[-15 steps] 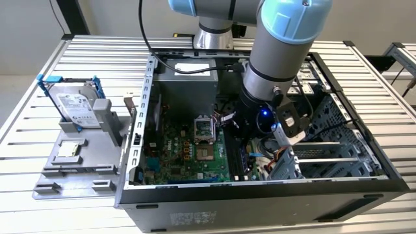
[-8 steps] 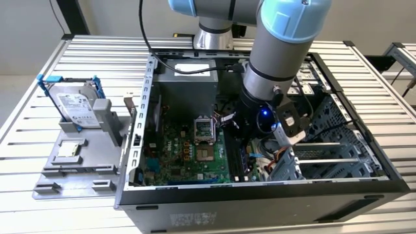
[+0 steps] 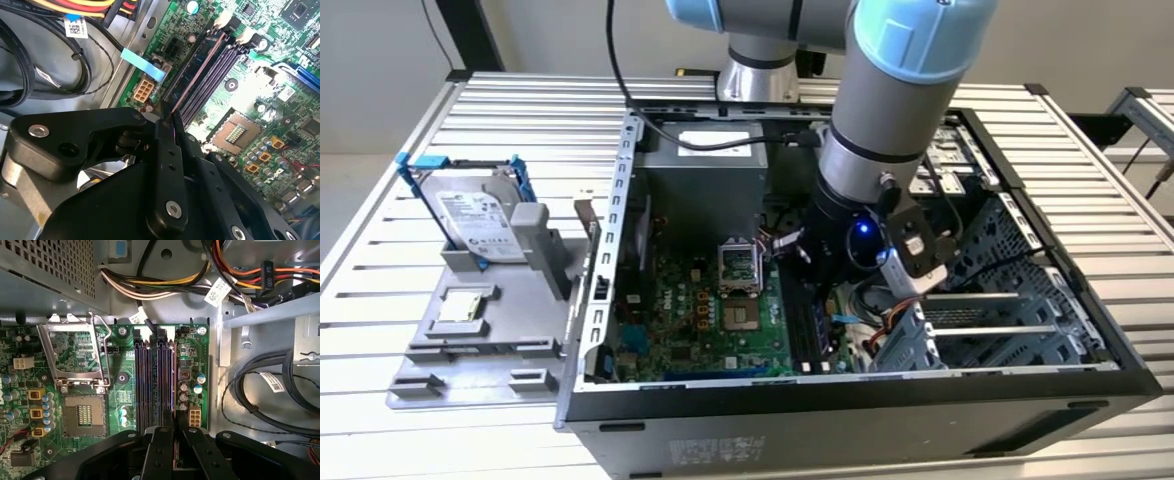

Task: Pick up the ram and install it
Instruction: 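Insert the ram into the slot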

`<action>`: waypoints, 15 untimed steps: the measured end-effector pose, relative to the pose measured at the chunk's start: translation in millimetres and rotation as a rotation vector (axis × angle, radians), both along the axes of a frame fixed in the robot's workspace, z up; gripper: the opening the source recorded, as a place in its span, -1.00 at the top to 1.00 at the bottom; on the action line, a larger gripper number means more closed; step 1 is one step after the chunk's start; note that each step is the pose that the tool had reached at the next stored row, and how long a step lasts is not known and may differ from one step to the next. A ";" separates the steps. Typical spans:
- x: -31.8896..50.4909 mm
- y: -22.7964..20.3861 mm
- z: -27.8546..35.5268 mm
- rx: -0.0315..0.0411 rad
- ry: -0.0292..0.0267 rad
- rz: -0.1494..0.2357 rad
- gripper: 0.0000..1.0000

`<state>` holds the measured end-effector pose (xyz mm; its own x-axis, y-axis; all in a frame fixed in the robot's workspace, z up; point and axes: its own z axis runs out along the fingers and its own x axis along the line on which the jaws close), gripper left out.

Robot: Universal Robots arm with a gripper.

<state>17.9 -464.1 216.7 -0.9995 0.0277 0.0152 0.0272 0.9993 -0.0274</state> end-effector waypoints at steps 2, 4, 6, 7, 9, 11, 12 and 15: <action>0.0 0.6 1.3 -0.0044 0.0000 0.000 1.00; 0.0 0.7 3.4 -0.0096 0.0000 0.000 1.00; 0.1 0.9 4.3 -0.0161 -0.0001 0.000 1.00; 0.0 0.8 4.6 -0.0204 -0.0001 0.000 1.00; 0.0 0.7 4.6 -0.0241 0.0000 0.000 1.00; -0.1 1.7 4.8 -0.0332 -0.0001 0.000 1.00; -0.1 4.0 5.0 -0.0396 0.0002 0.000 1.00; 0.0 7.9 4.8 -0.0571 0.0001 0.000 1.00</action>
